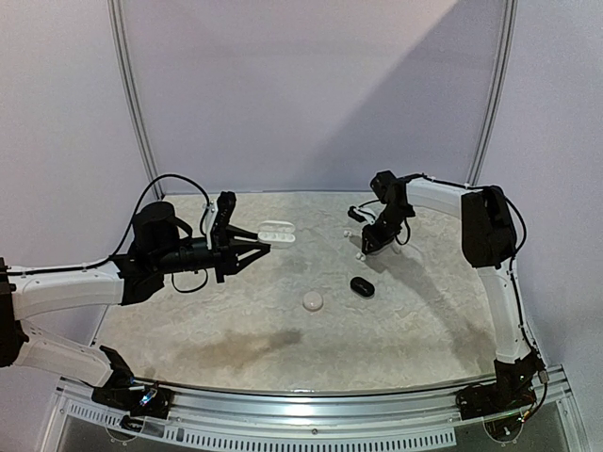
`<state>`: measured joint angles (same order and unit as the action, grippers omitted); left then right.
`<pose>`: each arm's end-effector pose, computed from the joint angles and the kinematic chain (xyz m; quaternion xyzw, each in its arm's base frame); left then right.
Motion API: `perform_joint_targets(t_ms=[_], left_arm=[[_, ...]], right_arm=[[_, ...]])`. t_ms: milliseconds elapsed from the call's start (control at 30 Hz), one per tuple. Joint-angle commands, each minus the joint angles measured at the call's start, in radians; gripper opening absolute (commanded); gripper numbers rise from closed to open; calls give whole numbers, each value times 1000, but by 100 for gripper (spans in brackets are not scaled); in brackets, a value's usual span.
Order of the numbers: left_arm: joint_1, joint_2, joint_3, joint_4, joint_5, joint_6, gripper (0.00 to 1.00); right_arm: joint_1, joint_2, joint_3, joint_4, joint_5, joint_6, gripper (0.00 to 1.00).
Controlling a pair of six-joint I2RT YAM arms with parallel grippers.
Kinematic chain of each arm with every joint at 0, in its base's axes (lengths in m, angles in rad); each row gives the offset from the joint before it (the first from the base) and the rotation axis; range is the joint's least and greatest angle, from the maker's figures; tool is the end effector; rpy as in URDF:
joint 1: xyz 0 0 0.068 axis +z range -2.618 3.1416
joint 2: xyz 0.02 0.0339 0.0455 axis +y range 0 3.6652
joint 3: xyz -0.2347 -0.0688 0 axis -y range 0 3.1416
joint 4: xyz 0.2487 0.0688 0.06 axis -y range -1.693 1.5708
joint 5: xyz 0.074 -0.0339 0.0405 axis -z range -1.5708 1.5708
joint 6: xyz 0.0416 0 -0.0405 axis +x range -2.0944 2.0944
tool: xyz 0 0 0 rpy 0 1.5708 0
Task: Insert the wireless bluetooth earbuds into the charging case
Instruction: Move the right earbud to the center of the board, then pick up the right earbud from the center of the board.
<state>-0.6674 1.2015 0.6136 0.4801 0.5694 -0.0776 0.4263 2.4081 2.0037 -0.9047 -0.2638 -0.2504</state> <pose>0.2091 -0.1933 0.2326 0.3871 0.6289 -0.4280 0.5211 0.4290 0.2068 0.1177 -0.3424 0.9214 0.1412 0.1174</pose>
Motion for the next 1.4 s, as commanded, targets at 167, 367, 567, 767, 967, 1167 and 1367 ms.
perform_joint_targets(t_ms=[167,367,567,767,967,1167,1367], left_arm=[[2,-4,2,-15,12,15,0],[2,-9,-4,-15,10,17,0],[2,-12,-8,-13,12,18,0],[2,-14,-10,-12,15,21,0],[0,-14,-10,-13,16,23,0],[-3,-11,-10,-11,17,28,0],[-4,-10,-9,-14,18,30,0]], right_arm=[[8,-43,-30,-2,-66,31,26],[9,-49,-39,8,-96,43,29],[9,-55,-42,16,-114,52,31],[9,-36,-14,3,26,95,34],[9,-38,-27,7,19,100,34],[12,-69,-71,43,-66,98,38],[17,-68,-87,46,-103,93,39]])
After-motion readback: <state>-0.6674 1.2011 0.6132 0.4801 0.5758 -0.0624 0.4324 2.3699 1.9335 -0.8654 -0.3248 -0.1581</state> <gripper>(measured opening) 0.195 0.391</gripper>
